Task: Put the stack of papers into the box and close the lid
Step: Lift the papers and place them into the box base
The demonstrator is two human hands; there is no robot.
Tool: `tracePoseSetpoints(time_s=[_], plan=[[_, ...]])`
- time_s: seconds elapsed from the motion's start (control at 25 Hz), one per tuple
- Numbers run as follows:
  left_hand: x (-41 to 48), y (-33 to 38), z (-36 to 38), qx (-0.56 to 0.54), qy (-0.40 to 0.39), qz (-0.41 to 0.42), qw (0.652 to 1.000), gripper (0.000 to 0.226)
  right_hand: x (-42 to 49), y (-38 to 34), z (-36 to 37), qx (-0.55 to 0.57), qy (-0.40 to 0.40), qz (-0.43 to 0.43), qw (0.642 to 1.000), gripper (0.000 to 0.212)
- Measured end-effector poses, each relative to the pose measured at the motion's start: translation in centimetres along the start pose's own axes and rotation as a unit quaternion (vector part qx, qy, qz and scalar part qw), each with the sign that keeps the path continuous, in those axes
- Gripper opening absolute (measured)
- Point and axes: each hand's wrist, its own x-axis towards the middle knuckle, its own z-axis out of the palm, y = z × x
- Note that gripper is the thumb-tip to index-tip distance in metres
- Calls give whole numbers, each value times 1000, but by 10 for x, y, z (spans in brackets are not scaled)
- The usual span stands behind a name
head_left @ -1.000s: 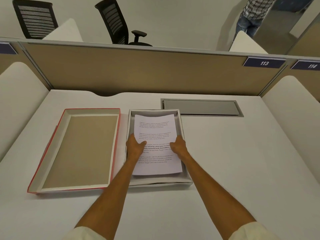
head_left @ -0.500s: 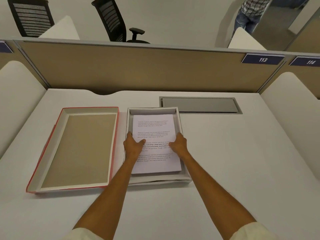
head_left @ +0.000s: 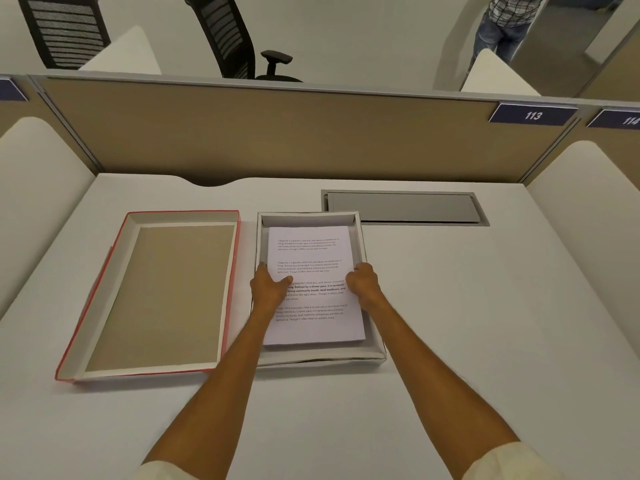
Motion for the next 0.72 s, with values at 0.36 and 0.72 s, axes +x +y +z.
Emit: tracePoseSetpoints(time_s=[0.36,0.72], plan=[[-25,26,-16,80,-32,115,990,55,3,-16,-8,-83,17,-100,991,24],[-90,26,-19,-478,-278,-349,757,49,61,-100,-10,-224,-82,-289,927,38]])
